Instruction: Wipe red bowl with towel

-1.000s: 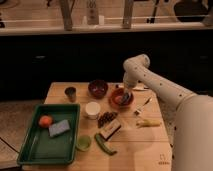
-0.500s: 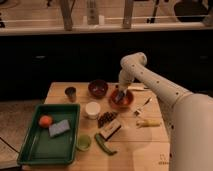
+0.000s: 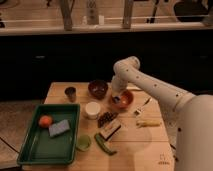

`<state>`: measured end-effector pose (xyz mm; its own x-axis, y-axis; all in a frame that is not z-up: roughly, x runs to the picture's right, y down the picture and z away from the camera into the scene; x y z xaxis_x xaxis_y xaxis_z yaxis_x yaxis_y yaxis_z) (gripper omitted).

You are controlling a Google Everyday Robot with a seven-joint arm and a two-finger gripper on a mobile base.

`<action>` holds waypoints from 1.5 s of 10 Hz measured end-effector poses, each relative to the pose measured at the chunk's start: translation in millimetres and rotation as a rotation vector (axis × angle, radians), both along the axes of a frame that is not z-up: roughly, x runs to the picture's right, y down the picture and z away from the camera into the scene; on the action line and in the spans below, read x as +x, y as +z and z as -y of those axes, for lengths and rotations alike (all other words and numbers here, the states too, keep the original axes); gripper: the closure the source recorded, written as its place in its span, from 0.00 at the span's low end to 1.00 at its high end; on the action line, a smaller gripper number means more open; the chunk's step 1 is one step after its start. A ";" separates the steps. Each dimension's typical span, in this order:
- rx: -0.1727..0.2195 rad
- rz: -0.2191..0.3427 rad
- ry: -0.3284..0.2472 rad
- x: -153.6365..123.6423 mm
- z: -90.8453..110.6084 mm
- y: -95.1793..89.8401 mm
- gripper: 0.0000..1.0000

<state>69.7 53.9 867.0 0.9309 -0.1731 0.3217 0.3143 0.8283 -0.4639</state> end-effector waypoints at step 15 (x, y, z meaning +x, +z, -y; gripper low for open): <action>0.024 -0.100 0.038 42.8 39.1 40.3 0.96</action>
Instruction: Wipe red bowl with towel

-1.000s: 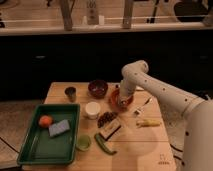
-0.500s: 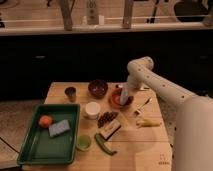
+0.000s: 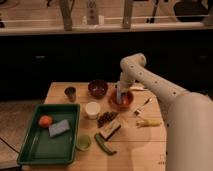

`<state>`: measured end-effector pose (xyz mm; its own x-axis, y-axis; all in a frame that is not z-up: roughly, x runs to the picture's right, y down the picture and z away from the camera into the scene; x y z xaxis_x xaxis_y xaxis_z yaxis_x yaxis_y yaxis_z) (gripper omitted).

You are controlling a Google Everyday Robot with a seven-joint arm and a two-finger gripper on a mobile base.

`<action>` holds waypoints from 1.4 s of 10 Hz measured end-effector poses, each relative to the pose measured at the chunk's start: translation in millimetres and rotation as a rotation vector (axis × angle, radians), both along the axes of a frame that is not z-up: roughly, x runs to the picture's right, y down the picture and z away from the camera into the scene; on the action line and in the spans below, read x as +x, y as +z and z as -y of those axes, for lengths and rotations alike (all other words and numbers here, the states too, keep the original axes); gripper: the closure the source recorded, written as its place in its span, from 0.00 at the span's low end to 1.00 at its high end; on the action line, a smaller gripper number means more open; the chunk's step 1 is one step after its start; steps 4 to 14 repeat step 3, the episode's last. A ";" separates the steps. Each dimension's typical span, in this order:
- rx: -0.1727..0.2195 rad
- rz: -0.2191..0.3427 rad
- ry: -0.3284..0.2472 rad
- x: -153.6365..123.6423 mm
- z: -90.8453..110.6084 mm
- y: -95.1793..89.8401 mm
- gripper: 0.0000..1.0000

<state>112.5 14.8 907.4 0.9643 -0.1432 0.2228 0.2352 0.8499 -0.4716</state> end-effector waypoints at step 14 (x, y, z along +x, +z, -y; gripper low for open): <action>0.006 0.092 -0.061 -27.4 -13.3 -20.8 0.96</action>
